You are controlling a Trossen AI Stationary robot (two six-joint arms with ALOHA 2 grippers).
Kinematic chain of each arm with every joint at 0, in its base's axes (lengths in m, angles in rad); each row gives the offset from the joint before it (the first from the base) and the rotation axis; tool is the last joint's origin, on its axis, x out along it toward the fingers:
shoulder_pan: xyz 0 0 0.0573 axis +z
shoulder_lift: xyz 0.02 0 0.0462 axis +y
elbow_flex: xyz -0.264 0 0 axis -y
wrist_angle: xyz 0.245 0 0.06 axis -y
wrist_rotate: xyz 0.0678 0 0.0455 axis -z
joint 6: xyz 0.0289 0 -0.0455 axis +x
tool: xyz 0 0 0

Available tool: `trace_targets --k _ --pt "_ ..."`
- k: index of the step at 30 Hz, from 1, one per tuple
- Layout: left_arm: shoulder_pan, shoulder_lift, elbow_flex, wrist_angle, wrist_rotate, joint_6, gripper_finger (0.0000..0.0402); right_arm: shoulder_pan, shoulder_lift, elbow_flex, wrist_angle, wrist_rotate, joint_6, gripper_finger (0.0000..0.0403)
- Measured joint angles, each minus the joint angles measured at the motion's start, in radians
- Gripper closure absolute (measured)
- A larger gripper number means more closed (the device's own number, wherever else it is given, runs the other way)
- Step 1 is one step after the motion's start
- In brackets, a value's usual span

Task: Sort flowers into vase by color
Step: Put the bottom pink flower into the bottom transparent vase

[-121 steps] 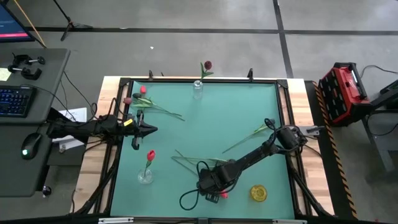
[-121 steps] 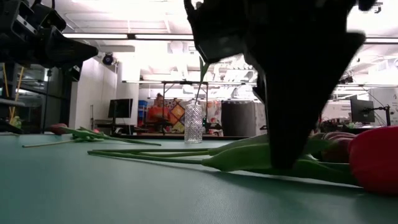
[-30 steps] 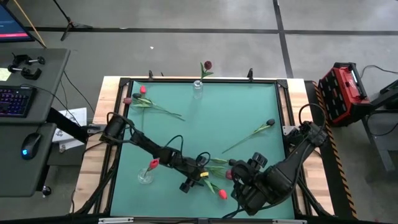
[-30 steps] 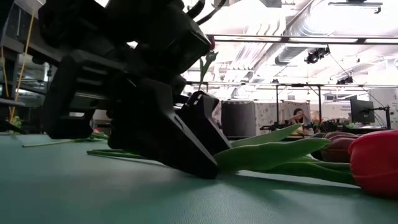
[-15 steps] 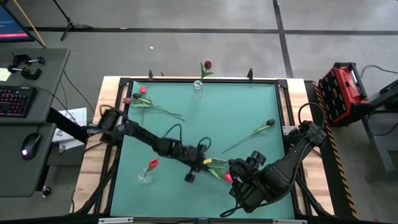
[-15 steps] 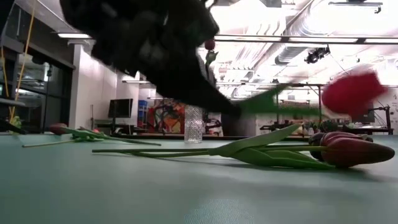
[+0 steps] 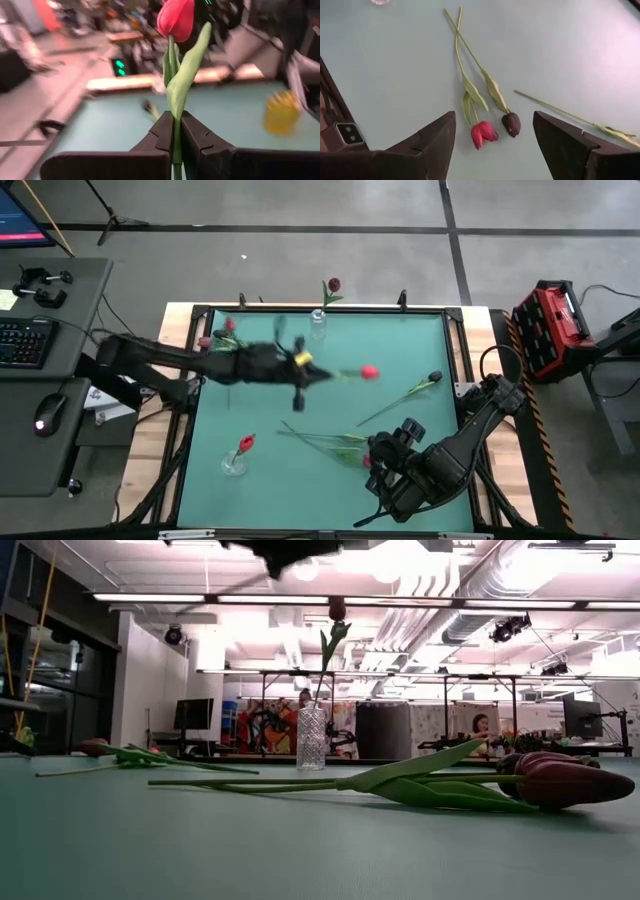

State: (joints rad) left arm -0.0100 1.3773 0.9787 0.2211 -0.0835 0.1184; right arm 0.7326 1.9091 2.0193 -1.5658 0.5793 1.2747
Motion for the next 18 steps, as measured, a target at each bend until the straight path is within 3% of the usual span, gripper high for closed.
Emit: trace_targets --k 4,8,18 --pt "0.025 -0.170 -0.054 -0.010 -0.011 -0.044 0.0401 0.000 0.000 0.000 0.000 0.034 0.000 0.0149" --pt "-0.006 -0.373 -0.199 0.021 -0.037 -0.149 0.0402 0.000 0.000 0.000 0.000 0.069 0.000 0.0149" --pt "-0.326 -0.834 -0.619 0.388 -0.359 -0.230 0.0401 0.000 0.000 0.000 0.000 0.105 0.001 0.0149"
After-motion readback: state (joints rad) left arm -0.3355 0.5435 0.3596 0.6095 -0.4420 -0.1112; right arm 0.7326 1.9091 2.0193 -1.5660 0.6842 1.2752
